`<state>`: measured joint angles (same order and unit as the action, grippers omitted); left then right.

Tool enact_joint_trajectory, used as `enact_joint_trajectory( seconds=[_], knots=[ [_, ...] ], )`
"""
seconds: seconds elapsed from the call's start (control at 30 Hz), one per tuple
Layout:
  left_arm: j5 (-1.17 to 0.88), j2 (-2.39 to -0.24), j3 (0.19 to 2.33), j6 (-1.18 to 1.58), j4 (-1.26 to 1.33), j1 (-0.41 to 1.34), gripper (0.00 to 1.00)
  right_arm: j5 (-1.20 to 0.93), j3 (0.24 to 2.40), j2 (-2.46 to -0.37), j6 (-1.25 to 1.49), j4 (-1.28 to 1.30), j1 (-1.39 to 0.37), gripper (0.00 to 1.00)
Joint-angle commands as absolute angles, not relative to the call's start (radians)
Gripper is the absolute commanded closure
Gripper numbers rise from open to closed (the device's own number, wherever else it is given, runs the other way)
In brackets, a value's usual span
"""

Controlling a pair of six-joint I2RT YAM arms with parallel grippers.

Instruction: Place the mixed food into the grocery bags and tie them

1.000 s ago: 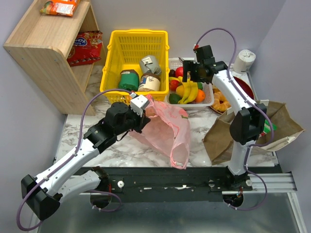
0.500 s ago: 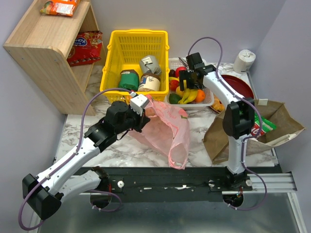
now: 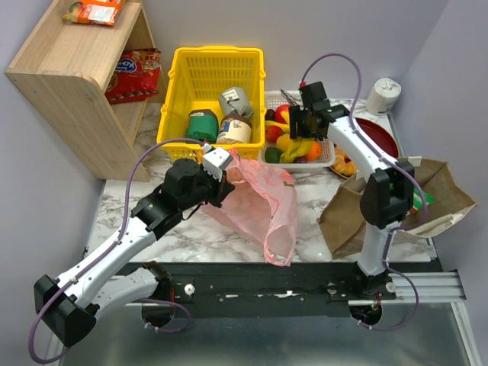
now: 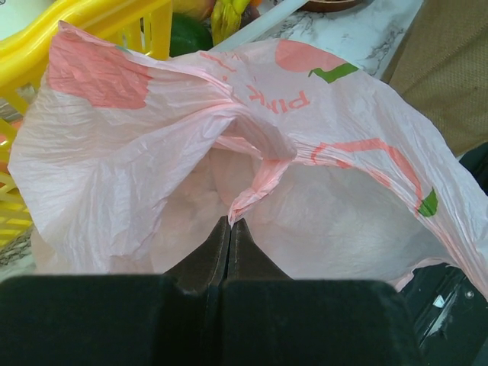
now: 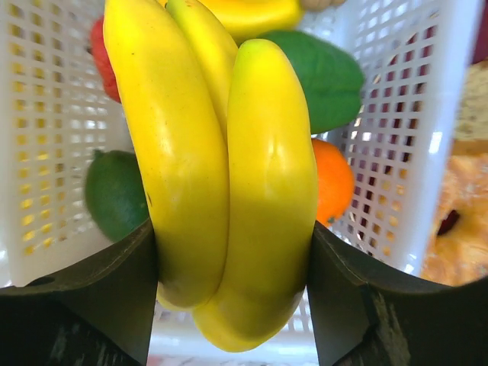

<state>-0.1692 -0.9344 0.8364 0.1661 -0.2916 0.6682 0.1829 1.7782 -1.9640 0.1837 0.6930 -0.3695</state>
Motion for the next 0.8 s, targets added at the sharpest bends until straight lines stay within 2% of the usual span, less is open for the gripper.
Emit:
enact_joint_trajectory(
  seconds=[0.0,0.07,0.23,0.37,0.6,0.77],
  knots=[
    [-0.207,-0.893,0.847,0.193,-0.245,0.655,1.00,0.187,1.747,-1.719,0.186,0.618,-0.374,0.78],
    [-0.235,-0.879,0.850,0.202,-0.236,0.646,1.00,0.155,1.694,-1.634,0.176,0.582,-0.374,0.81],
    [-0.314,-0.864,0.850,0.248,-0.196,0.612,1.00,0.017,1.368,-1.303,0.192,0.326,-0.416,0.92],
    [-0.360,-0.861,0.836,0.271,-0.176,0.589,1.00,0.106,1.096,-1.112,0.181,0.096,-0.564,0.99],
    [-0.388,-0.864,0.827,0.287,-0.156,0.581,1.00,0.190,0.838,-1.012,0.216,-0.211,-0.750,0.99],
    [-0.382,-0.870,0.824,0.285,-0.156,0.575,1.00,0.216,0.807,-1.003,0.215,-0.245,-0.819,0.99]
  ],
)
